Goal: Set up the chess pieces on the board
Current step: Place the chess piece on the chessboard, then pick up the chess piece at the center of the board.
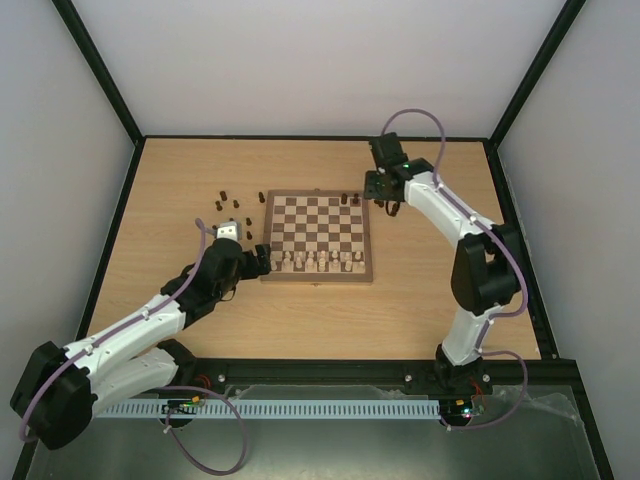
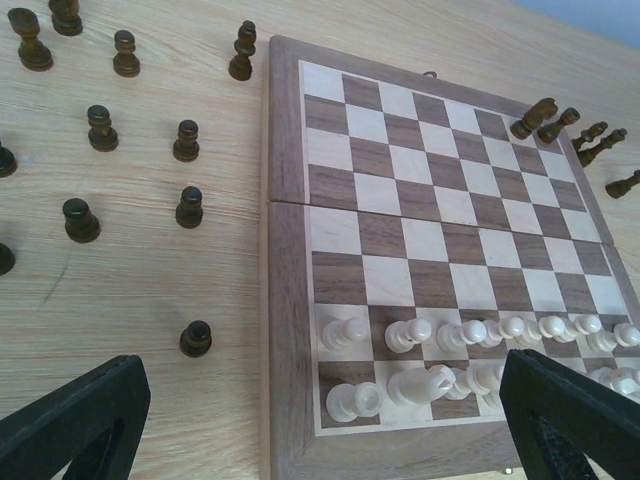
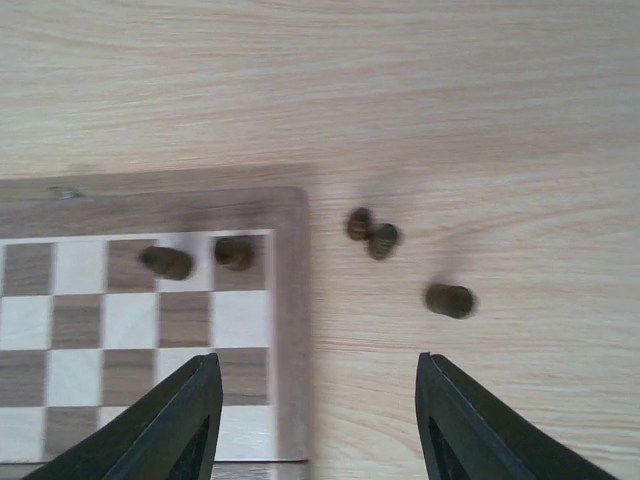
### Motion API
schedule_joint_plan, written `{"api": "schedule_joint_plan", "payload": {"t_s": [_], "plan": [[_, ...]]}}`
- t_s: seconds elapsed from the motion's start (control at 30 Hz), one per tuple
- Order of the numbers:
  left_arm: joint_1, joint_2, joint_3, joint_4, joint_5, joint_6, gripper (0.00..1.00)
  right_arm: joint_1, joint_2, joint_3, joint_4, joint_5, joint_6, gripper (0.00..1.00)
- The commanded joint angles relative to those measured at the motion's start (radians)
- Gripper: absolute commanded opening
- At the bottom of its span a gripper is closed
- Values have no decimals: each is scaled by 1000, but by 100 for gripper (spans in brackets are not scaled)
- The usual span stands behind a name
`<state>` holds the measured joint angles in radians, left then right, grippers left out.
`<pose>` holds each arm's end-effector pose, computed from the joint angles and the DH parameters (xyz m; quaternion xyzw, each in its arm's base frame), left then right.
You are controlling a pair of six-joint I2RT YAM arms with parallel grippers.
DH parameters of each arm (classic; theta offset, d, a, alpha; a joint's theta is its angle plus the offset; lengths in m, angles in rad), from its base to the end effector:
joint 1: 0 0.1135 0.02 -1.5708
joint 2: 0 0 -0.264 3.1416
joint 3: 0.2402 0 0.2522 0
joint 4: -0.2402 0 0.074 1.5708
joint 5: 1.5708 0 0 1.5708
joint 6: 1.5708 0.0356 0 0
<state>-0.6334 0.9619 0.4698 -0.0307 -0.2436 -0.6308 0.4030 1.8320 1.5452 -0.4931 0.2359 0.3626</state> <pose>0.1722 -0.1158 0.2130 -0.0597 0.8595 -0.2086 0.4628 0.3872 0.1560 0.2804 0.0268 0.9171 0.0421 0.3954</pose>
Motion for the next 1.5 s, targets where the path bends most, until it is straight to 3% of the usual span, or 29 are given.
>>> {"api": "schedule_joint_plan", "payload": {"t_s": [0.0,0.2,0.97,1.17,1.47], "plan": [[6,7,-11,29,20,16,99,-107,-29,-101,0,-30,23,54],[8,5,-13,31,27,19,99,-166,27,-123,5,-54,21,53],[6,5,-13,25,12,18,99,-168,211,7,-2,-23,15,32],[8,6,-14,25,10,17,99,-168,227,8,-5,-20,15,31],[7,5,-16,26,15,17,99,-167,227,1,0,-19,16,15]]}}
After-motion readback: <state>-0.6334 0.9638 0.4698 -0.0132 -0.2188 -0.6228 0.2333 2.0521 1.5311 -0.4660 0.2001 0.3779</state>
